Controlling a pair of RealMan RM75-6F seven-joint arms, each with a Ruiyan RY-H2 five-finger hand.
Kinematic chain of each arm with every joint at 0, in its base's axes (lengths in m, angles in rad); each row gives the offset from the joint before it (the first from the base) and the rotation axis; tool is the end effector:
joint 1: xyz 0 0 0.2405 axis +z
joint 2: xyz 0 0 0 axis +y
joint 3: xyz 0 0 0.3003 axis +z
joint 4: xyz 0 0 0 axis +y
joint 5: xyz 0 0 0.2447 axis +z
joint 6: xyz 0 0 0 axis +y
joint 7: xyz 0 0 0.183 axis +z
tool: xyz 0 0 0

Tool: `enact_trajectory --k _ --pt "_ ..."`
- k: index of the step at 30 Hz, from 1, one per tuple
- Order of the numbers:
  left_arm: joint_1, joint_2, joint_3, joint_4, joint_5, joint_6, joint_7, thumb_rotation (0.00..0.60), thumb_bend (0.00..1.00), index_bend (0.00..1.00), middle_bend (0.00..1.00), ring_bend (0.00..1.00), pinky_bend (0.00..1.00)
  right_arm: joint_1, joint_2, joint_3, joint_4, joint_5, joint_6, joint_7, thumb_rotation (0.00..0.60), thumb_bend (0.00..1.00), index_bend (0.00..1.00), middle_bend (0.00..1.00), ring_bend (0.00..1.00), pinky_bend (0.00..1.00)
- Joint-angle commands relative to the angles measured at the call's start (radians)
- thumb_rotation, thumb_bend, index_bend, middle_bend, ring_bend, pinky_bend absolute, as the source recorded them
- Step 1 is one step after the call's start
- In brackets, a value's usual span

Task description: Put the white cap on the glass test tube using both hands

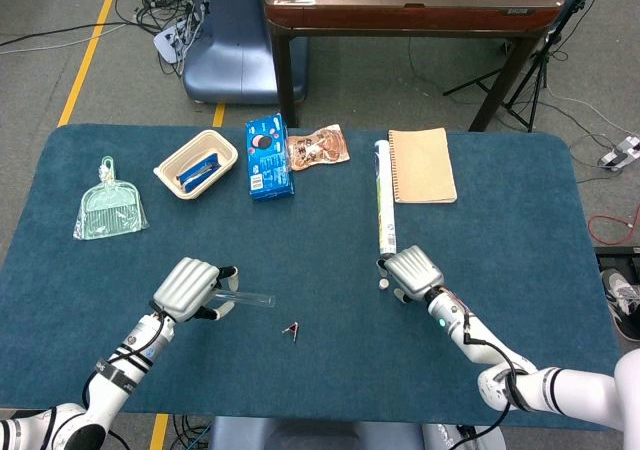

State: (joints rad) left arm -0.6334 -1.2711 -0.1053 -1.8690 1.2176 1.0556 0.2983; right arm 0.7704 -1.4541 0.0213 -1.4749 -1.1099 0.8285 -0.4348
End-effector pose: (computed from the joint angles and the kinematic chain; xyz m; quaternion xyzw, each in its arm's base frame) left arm -0.1630 0.3479 0.0112 -0.7401 -0.3949 -0.3970 0.3725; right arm -0.2222 -0.3946 -0.0694 0.8273 -0.3230 0.2371 0.3937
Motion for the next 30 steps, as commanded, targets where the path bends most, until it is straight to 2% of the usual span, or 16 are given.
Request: enact_trajectory --k 1,30 --pt "0.001 0.000 0.000 0.001 -0.001 0.000 -0.002 0.600 0.26 0.63 1.00 0.99 1.00 0.003 -0.009 0.001 0.009 0.002 -0.003 -0.007 0.600 0.28 0.44 1.00 1.00 1.00" --pt "0.012 0.013 0.001 0.005 0.009 0.006 -0.024 0.600 0.26 0.63 1.00 0.99 1.00 0.016 -0.045 0.013 0.033 0.040 -0.027 -0.031 0.600 0.28 0.45 1.00 1.00 1.00"
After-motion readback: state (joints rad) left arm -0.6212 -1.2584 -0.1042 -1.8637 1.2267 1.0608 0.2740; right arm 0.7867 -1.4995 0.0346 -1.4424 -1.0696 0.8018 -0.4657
